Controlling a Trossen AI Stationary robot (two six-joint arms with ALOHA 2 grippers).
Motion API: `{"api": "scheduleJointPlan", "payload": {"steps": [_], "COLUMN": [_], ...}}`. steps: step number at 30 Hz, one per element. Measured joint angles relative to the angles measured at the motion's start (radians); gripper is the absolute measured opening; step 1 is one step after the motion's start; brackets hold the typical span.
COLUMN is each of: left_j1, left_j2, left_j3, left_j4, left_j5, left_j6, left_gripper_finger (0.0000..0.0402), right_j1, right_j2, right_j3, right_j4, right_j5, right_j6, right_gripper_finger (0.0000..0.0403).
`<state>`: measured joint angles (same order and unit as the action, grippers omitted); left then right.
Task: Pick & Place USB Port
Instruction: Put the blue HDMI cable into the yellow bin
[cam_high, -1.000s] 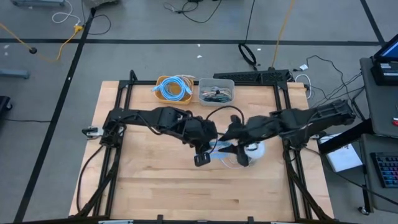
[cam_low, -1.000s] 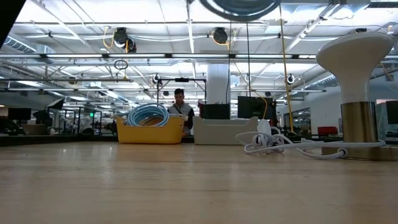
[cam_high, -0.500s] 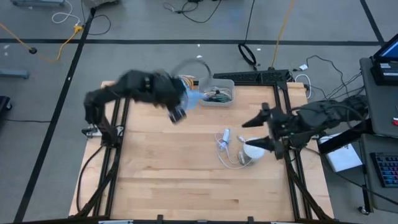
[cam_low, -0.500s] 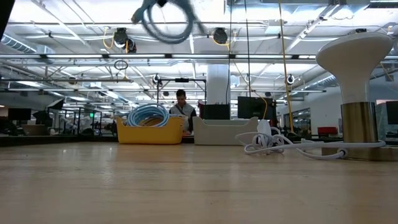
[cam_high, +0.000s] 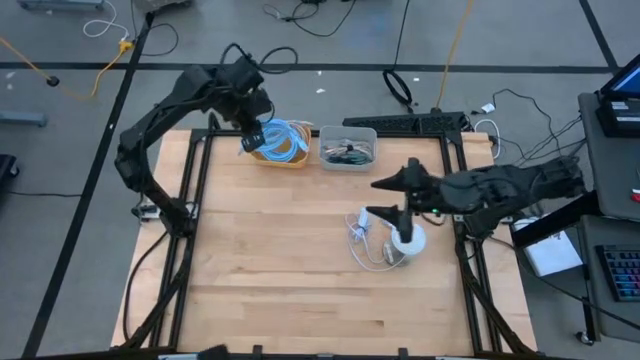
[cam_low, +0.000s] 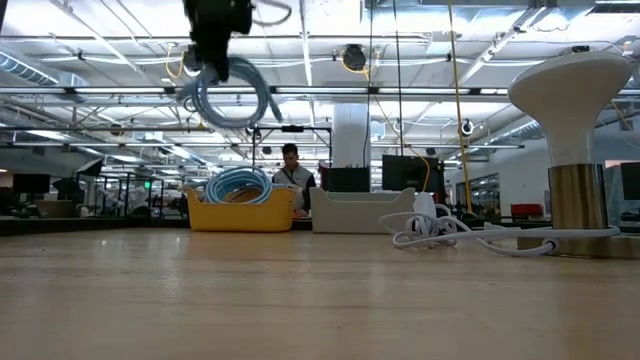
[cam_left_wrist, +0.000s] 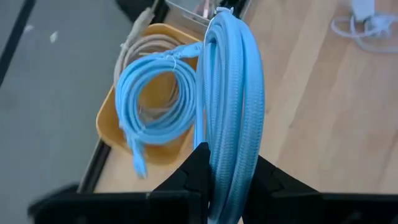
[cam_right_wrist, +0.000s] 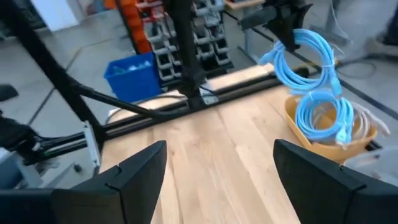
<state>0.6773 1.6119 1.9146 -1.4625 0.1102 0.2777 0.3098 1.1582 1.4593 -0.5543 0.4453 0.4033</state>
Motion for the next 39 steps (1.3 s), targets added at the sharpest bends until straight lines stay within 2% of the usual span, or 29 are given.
{"api": "scheduleJointPlan", "payload": {"steps": [3, 6, 11, 21, 33, 39], "left_j1": [0.057, 0.082, 0.108, 0.167, 0.258, 0.264], "left_j2": [0.001, 0.002, 0.002, 0.005, 0.005, 0.005], "left_j3": [-0.115, -0.217, -0.325, -0.441, -0.551, -0.558], "left_j4": [0.068, 0.139, 0.272, 0.448, 0.536, 0.537], "left_j5": [0.090, 0.145, 0.178, 0.248, 0.316, 0.447], "left_j6": [0.127, 0.186, 0.258, 0.323, 0.360, 0.351], "left_gripper_finger": [0.0049, 0.0049, 0.0049, 0.0049, 0.0049, 0.0049], "right_j1": [-0.027, -0.053, -0.079, -0.113, -0.121, -0.137], "right_j2": [0.030, 0.065, 0.117, 0.167, 0.168, 0.168], "right_j3": [0.000, 0.000, 0.000, 0.000, 0.000, 0.000], "right_j4": [0.006, 0.007, 0.008, 0.056, 0.068, 0.068], "right_j5": [0.006, 0.005, 0.003, -0.004, 0.003, 0.003], "right_j6": [0.028, 0.072, 0.115, 0.161, 0.161, 0.162], "right_gripper_finger": [0.0283, 0.0282, 0.0283, 0.0279, 0.0276, 0.0274]}}
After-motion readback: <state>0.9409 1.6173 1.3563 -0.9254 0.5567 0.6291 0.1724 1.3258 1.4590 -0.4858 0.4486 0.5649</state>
